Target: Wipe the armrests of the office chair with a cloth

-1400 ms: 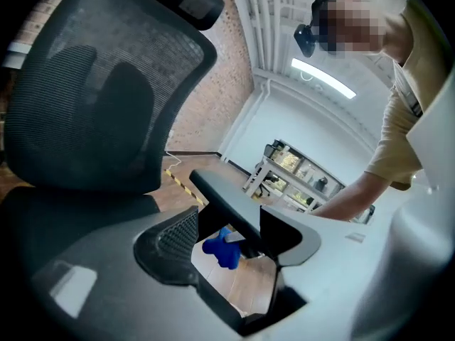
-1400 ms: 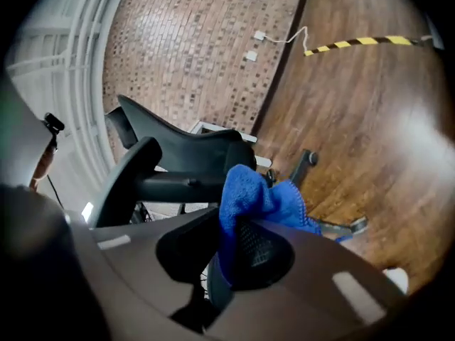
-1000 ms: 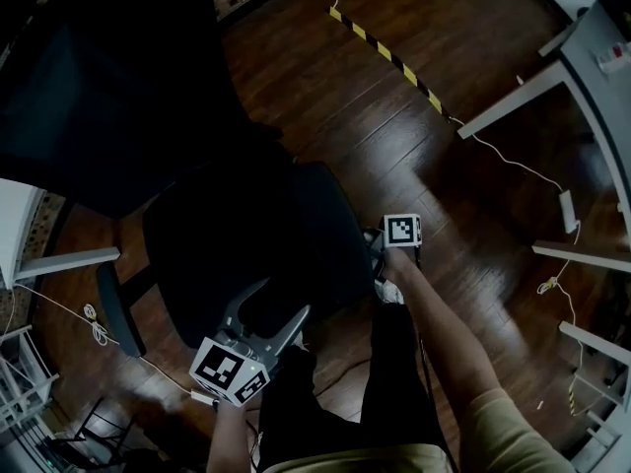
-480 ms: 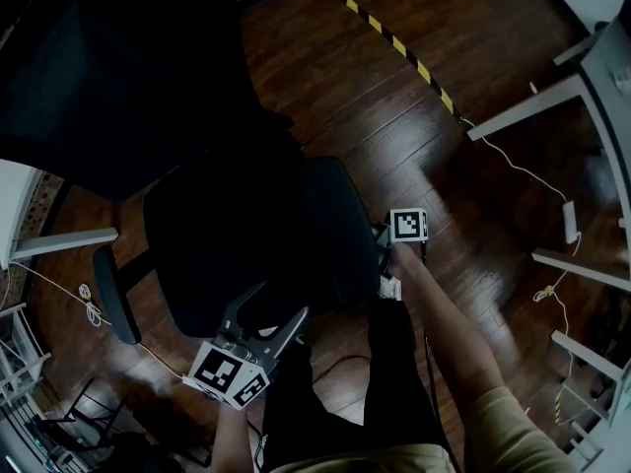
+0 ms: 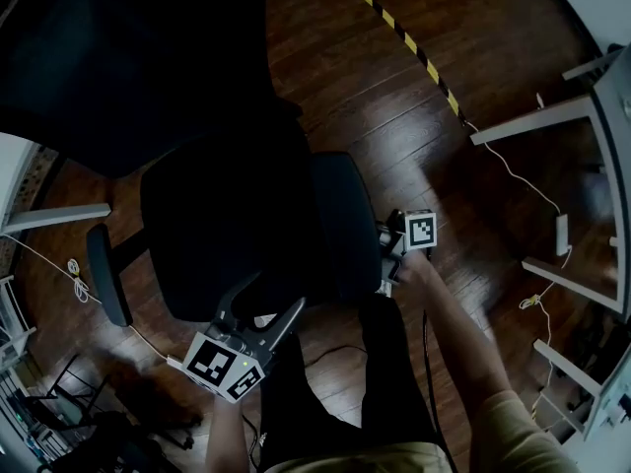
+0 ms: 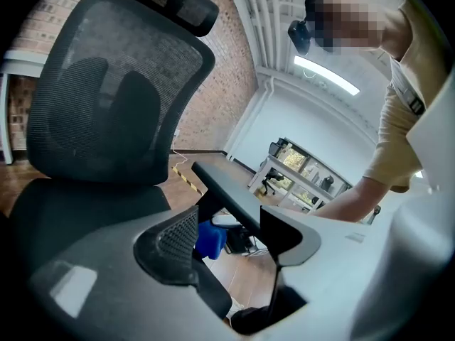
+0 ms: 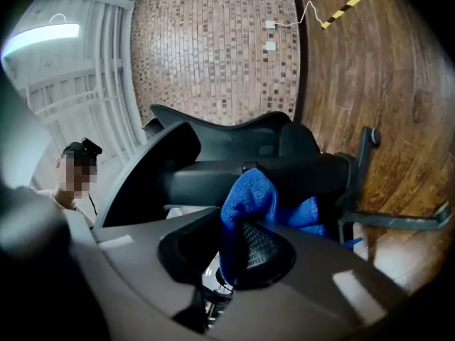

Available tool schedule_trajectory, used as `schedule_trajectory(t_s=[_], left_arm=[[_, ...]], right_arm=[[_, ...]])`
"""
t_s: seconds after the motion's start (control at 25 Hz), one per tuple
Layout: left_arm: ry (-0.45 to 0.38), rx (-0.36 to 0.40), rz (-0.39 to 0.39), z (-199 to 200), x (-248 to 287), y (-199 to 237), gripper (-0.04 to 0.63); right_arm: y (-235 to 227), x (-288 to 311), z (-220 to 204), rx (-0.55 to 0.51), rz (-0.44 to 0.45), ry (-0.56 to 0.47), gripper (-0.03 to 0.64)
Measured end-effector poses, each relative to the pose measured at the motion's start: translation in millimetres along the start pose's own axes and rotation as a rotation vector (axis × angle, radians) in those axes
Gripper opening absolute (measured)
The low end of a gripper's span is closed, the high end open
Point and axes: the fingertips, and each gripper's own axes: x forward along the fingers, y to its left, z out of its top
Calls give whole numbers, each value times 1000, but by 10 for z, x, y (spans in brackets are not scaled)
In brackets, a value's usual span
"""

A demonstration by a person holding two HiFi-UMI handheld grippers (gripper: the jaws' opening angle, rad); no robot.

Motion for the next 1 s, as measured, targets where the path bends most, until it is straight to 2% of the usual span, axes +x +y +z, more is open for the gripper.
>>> schedule_trajectory(t_s=[0.16, 0.32, 0.44, 0.56, 0.64, 0.72, 0.88, 0.92, 1.0], left_arm=[[-6, -17, 16, -25, -97, 71, 256], [-8, -22, 20, -15, -158, 133, 256], [-14, -24, 23, 28, -179, 162, 255], [-21, -20, 33, 96, -163, 174, 255], [-25, -12, 40, 168, -150, 184, 255], [-36, -12, 49, 281, -159, 151, 255], [-79, -15, 69, 731, -138, -181, 255], [-110, -2, 101, 906, -158, -235, 255], [-219, 38, 220, 1303, -284, -209, 264]], right_arm=[[272, -25, 26, -30, 144, -37, 17], [589, -36, 4, -68, 287, -6, 21], [695, -95, 21, -71, 336, 9, 15], [719, -231, 141, -51, 349, -39, 15], [691, -312, 276, -81, 266, -78, 21], [714, -451, 429, -135, 132, -116, 26], [1177, -1009, 707, -278, -150, -126, 28], [1366, -1081, 811, -320, -199, -122, 28], [1782, -983, 1057, -455, -260, -80, 28]])
